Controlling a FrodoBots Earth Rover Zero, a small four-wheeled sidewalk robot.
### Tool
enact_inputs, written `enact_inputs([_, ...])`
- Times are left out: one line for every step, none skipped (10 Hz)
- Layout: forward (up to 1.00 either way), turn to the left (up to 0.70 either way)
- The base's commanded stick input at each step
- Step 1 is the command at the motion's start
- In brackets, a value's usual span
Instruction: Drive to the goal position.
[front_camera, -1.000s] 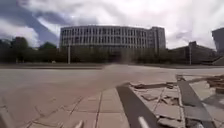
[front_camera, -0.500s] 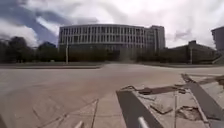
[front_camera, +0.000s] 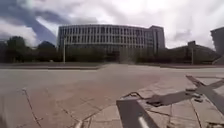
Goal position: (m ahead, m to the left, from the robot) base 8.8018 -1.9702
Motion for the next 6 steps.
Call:
enact_inputs([1.00, 0.16])
enact_inputs([1.00, 0.40])
enact_inputs([1.00, 0.40])
enact_inputs([1.00, 0.22])
enact_inputs([1.00, 0.00])
enact_inputs([1.00, 0.00])
